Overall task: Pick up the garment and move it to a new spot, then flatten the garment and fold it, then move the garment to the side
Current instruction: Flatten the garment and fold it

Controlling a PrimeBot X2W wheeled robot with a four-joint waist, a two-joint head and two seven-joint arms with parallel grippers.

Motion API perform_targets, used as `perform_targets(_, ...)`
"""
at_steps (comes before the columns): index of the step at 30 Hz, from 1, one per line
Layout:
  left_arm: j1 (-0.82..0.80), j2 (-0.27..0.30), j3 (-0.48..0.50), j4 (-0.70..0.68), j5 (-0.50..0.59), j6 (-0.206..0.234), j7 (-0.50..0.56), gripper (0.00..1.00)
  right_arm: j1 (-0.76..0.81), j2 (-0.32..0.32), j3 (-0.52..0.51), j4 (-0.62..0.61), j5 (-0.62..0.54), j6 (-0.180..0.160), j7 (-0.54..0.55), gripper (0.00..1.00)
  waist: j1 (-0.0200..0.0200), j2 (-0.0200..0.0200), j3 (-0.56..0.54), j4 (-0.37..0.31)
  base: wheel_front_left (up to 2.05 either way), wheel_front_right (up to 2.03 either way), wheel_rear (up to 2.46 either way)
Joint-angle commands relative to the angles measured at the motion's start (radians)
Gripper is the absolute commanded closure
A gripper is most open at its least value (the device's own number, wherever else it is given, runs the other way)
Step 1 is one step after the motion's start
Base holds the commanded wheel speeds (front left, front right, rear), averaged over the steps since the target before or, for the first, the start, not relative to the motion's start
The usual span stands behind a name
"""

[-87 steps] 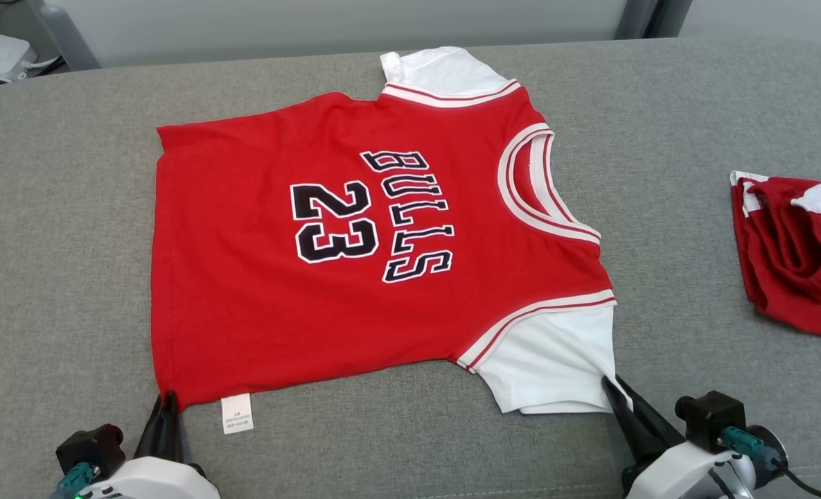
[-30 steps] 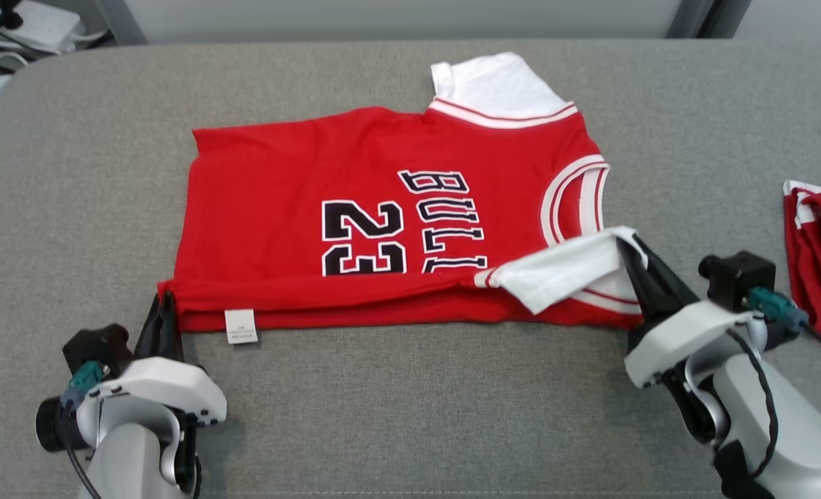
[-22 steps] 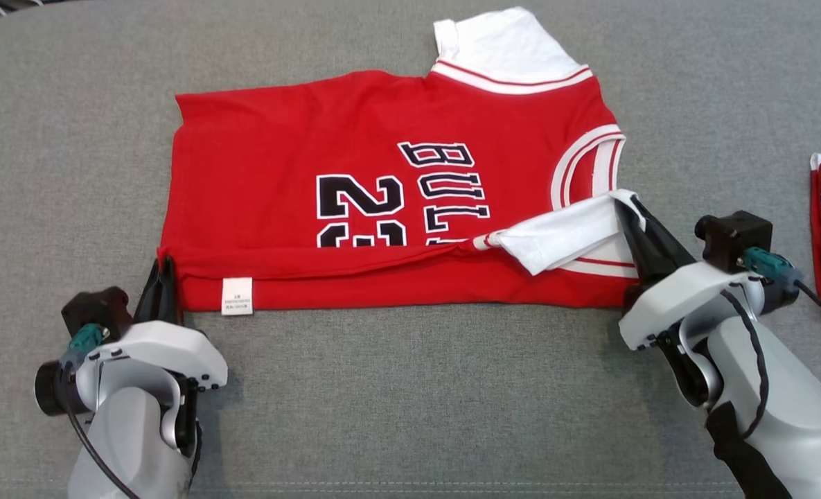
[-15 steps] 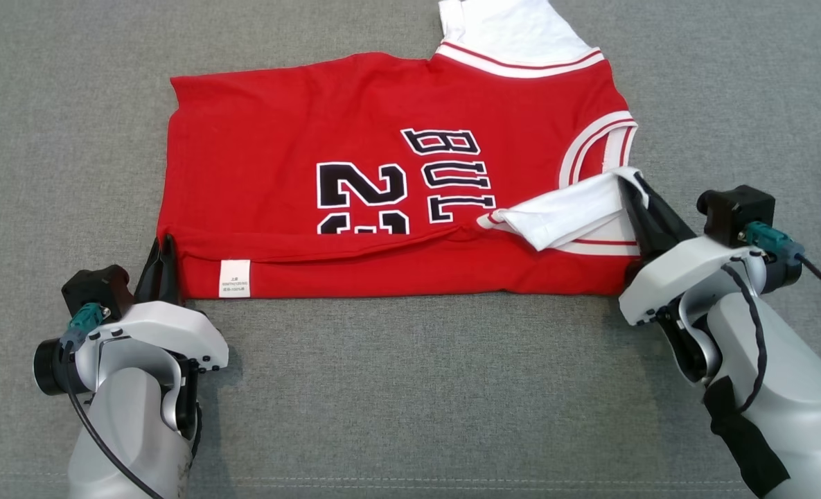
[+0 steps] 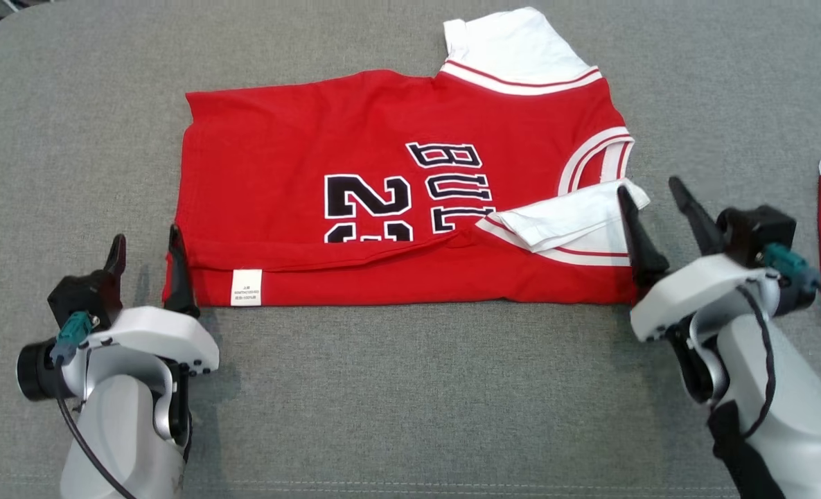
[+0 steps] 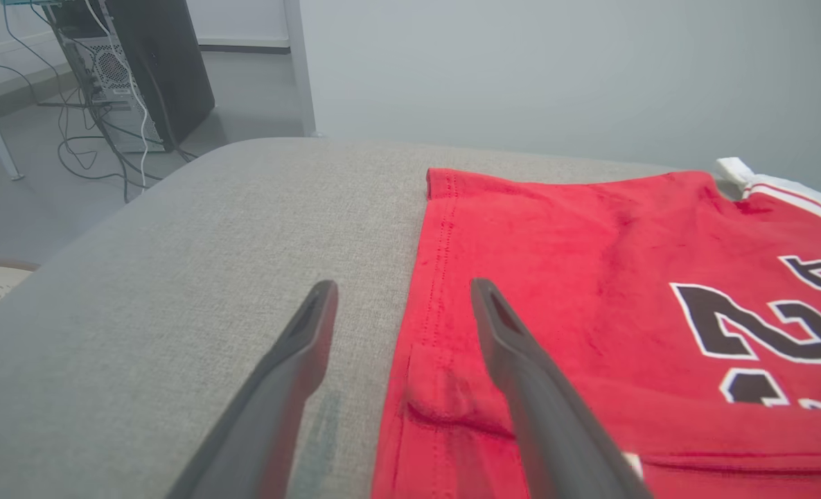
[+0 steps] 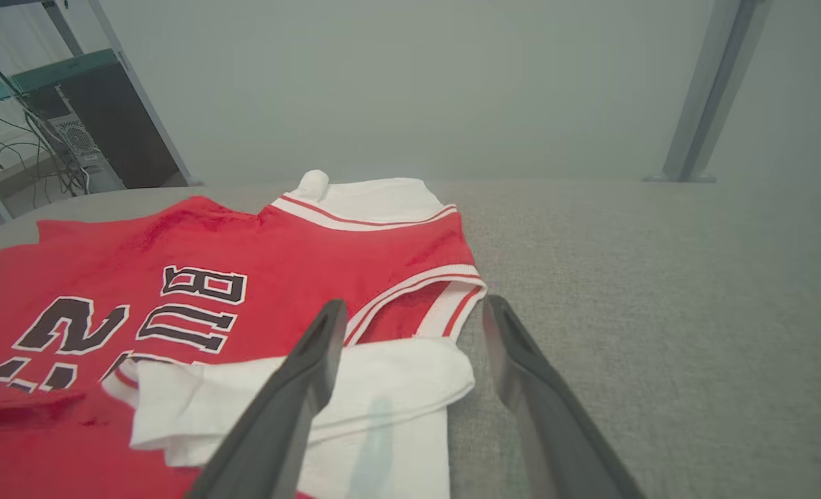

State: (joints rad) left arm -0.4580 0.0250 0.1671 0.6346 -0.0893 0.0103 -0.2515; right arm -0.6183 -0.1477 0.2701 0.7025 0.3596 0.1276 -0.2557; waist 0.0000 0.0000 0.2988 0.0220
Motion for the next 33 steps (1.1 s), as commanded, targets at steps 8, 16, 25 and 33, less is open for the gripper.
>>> perform_targets(8, 0.118, 0.027, 0.032, -0.051, -0.003, 0.012, -0.01, 0.0, 0.188, -0.004, 0.028, -0.082, 0.022, 0.003, -0.006, 0.0, 0.0, 0.0, -0.064, -0.026, 0.0, 0.0, 0.0)
perform_targets(16, 0.158, 0.026, 0.0, -0.064, -0.031, 0.013, -0.01, 0.0, 0.25, 0.003, 0.007, -0.067, 0.06, 0.003, -0.006, 0.0, 0.0, 0.0, -0.069, -0.022, 0.0, 0.0, 0.0)
perform_targets(25, 0.15, 0.025, -0.038, -0.075, -0.043, 0.016, -0.01, 0.0, 0.22, 0.021, -0.003, -0.002, 0.103, 0.003, -0.006, 0.0, 0.0, 0.0, -0.045, 0.005, 0.0, 0.0, 0.0)
perform_targets(33, 0.147, 0.025, -0.03, -0.08, -0.033, 0.005, -0.01, 0.0, 0.198, 0.035, 0.004, 0.018, 0.192, 0.003, -0.006, 0.23, 0.0, 0.0, -0.027, 0.02, 0.0, 0.0, 0.0)
